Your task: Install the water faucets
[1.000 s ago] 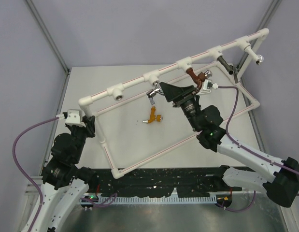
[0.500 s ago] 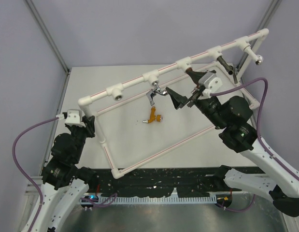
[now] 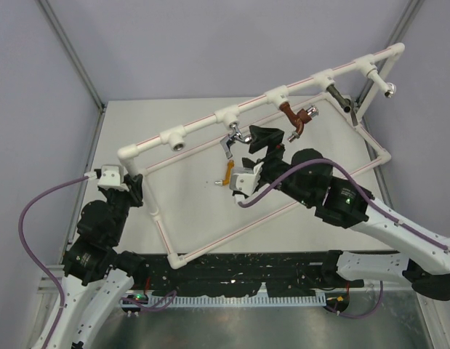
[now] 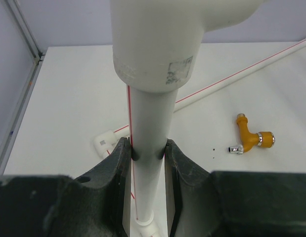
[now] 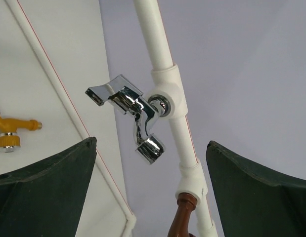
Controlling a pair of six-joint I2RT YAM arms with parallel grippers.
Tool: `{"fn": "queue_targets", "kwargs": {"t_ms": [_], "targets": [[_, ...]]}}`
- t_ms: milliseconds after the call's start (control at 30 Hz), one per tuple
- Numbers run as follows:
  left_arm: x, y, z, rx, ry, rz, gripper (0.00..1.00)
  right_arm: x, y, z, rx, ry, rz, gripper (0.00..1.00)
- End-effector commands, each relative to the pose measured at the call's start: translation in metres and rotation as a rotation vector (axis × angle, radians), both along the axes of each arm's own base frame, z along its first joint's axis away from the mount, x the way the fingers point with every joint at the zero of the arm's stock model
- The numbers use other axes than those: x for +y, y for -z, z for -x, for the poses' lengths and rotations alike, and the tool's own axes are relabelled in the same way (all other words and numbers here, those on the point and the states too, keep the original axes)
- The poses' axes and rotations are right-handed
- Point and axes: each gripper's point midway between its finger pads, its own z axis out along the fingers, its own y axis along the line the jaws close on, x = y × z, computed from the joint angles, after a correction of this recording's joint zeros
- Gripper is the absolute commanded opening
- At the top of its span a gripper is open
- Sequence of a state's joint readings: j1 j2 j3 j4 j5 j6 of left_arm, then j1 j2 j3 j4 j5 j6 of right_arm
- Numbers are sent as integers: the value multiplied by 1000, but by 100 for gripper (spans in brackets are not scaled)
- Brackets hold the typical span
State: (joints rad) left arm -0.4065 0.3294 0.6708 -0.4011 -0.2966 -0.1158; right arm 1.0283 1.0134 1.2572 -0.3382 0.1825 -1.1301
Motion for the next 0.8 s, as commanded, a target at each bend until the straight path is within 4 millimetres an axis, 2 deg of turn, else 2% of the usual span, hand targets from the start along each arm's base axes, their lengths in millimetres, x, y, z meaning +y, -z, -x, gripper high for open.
{"fn": "queue_targets", "kwargs": {"t_ms": [0, 67, 100, 167, 267, 500, 667, 767], "targets": [[-9, 23, 4, 86, 55, -22, 0, -8, -13, -12, -180, 126, 168, 96], [-8, 21, 4, 82, 50, -20, 0, -4, -9, -19, -229, 165, 214, 98], [-8, 21, 4, 82, 48, -20, 0, 0, -16, -22, -268, 178, 202, 98], [-8, 21, 5, 81, 48, -20, 0, 4, -10, -27, -289, 191, 217, 100], [-8, 21, 4, 82, 50, -20, 0, 12, -7, -32, -300, 198, 219, 80], [-9, 21, 5, 81, 51, -18, 0, 21, -1, -43, -359, 234, 207, 68], [-9, 21, 5, 81, 54, -18, 0, 26, 6, -54, -372, 277, 166, 50], [-9, 21, 5, 82, 53, -18, 0, 29, 2, -56, -296, 282, 2, 36]]}}
